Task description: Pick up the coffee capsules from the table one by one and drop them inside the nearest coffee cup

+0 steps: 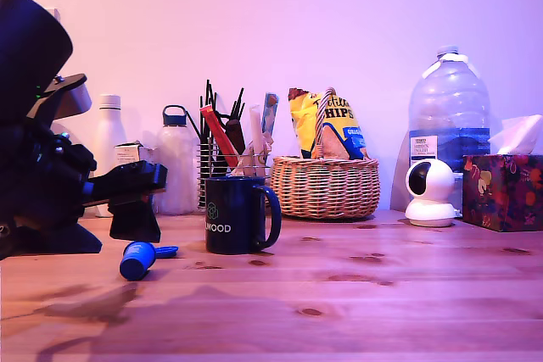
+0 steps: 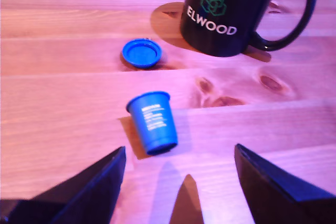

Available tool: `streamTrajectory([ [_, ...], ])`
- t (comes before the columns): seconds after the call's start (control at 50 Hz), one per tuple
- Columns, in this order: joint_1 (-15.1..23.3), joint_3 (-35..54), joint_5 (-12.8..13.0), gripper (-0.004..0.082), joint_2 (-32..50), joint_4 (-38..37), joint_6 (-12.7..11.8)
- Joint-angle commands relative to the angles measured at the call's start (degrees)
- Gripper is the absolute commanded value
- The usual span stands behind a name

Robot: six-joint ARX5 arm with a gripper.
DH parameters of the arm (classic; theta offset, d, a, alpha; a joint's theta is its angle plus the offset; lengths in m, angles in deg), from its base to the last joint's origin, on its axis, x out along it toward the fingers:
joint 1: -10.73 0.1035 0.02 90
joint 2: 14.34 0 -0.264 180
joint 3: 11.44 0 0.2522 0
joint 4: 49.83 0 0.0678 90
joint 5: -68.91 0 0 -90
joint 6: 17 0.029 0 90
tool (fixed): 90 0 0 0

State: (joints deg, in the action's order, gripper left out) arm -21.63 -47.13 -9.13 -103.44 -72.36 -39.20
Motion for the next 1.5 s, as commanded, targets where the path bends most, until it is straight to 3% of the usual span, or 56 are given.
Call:
streamTrajectory([
  [0.0,0.52,0.24,-0.59,0.0599,-1.44,-0.63,0.11],
  [0.18,0.92,-1.73,-2.29,0.0599,-4.61,-0.72,0.11],
  [0.54,1.31,-4.63,-3.06,0.0599,-9.7,-1.49,0.37],
  [1.18,3.19,-7.04,-5.42,0.0596,-12.57,-1.07,1.22],
  [1.34,3.67,-7.15,-5.35,0.0528,-12.57,-1.09,1.86],
  [1.46,3.96,-7.19,-5.33,0.0398,-12.57,-1.25,3.48],
  [1.48,4.0,-7.19,-5.33,0.0369,-12.57,-1.29,4.79],
])
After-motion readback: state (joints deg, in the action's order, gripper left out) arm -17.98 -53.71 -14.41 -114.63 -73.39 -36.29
